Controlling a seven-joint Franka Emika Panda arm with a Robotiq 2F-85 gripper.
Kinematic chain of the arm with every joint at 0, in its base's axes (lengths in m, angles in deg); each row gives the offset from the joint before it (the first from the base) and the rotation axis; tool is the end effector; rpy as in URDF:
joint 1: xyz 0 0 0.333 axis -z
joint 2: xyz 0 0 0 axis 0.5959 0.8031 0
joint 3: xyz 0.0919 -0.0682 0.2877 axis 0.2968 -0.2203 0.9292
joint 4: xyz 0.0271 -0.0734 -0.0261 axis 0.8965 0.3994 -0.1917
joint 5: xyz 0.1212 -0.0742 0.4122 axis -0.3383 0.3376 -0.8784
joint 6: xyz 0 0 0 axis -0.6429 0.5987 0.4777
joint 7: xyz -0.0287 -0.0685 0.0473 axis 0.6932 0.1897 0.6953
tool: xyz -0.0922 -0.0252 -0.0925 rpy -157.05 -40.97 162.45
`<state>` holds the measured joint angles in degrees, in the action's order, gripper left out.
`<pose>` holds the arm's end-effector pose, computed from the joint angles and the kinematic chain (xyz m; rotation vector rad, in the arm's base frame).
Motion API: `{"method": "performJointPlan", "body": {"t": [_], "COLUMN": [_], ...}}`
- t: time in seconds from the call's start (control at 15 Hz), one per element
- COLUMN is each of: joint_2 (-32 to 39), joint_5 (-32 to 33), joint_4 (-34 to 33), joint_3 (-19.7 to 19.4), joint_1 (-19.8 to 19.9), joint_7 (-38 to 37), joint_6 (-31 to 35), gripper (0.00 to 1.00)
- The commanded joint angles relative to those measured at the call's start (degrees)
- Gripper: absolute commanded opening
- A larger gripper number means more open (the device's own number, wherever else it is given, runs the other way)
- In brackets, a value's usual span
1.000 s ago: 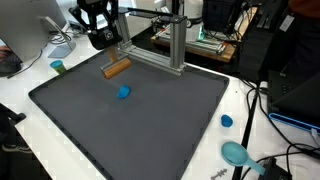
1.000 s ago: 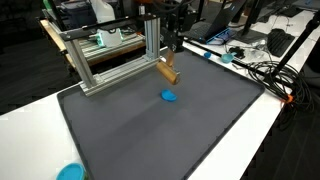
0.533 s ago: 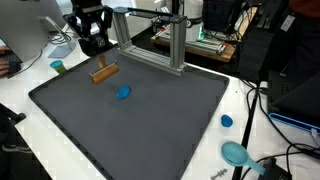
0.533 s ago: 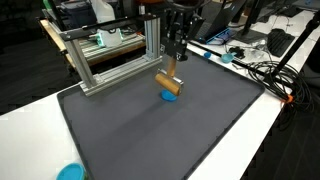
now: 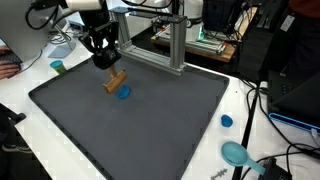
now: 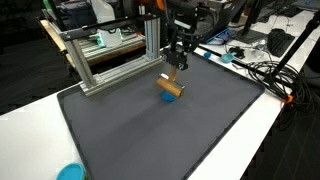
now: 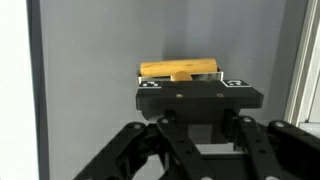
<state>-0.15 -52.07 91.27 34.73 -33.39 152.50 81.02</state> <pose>0.6881 -0.0145 0.3116 2.0807 2.1937 -0.1881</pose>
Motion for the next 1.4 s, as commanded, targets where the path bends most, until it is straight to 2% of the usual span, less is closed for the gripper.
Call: {"method": "performJointPlan", "body": {"t": [0.0,0.53,0.8,0.87,0.93,1.0,1.13,1.33], "joint_2": [-0.9,-1.5,-4.3,-0.8,-1.2,-1.1,-0.1,1.0], "joint_5": [-4.2,-5.5,-9.5,-6.9,-7.1,-7.1,-4.7,-2.4], "joint_4": [1.3,3.5,4.2,2.2,2.1,2.2,2.3,1.8], "joint_3": [1.4,0.7,1.6,0.4,0.4,0.4,-0.4,-1.2], "joint_1": [0.8,1.2,2.6,1.1,1.1,1.1,0.2,-0.2], "joint_7": [5.3,8.2,11.3,8.4,8.7,8.6,5.7,3.0], "joint_6": [-0.3,2.5,2.4,1.8,1.8,1.8,5.2,6.6], "gripper": [0.21,0.21,0.21,0.21,0.46,0.21,0.21,0.21]}}
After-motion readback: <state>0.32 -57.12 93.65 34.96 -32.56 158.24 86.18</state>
